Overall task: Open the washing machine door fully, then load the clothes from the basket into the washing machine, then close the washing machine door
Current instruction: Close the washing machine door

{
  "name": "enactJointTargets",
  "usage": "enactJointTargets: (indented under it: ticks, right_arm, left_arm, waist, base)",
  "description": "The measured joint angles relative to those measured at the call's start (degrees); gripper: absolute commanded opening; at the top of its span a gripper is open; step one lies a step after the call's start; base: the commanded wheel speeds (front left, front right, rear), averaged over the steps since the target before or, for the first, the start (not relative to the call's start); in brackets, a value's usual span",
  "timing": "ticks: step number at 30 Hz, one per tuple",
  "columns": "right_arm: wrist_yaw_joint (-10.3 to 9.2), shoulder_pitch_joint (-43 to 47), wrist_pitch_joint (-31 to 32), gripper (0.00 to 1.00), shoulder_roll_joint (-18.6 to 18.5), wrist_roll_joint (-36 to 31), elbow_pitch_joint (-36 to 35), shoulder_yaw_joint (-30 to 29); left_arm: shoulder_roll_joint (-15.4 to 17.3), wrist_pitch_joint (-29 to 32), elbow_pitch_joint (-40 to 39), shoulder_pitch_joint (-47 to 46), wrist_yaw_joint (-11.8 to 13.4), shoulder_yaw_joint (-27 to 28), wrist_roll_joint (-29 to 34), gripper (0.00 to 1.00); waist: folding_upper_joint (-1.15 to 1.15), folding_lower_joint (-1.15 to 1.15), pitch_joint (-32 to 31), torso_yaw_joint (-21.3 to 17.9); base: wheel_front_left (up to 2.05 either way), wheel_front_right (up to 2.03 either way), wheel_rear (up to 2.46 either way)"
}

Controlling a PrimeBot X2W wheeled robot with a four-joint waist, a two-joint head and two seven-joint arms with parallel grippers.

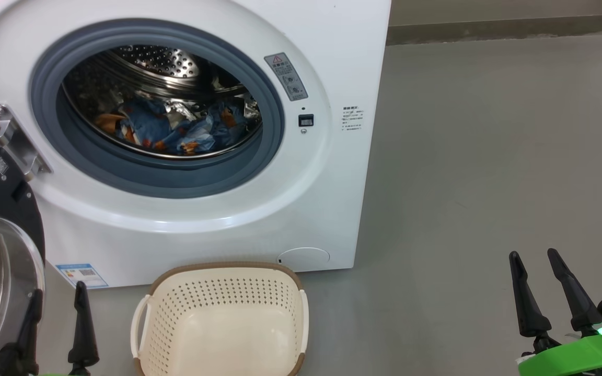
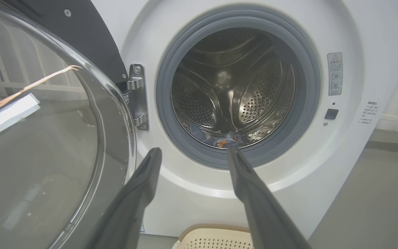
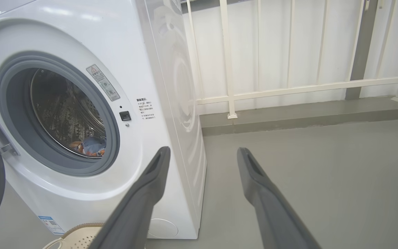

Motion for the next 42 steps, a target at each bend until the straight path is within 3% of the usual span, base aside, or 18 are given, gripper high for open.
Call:
enactJointTargets:
  ticks: [42]
  right_arm:
    - [0.01,0.0,0.0,1.0,0.3,0.0,-0.3,-0.6]
  left_arm:
    - [0.0,0.0,0.0,0.0,0.0,0.3,-0.1,1.0]
  waist:
    - [0.0,0.0,0.3,-0.4]
  base:
    - [-0.05,0.05,0.0]
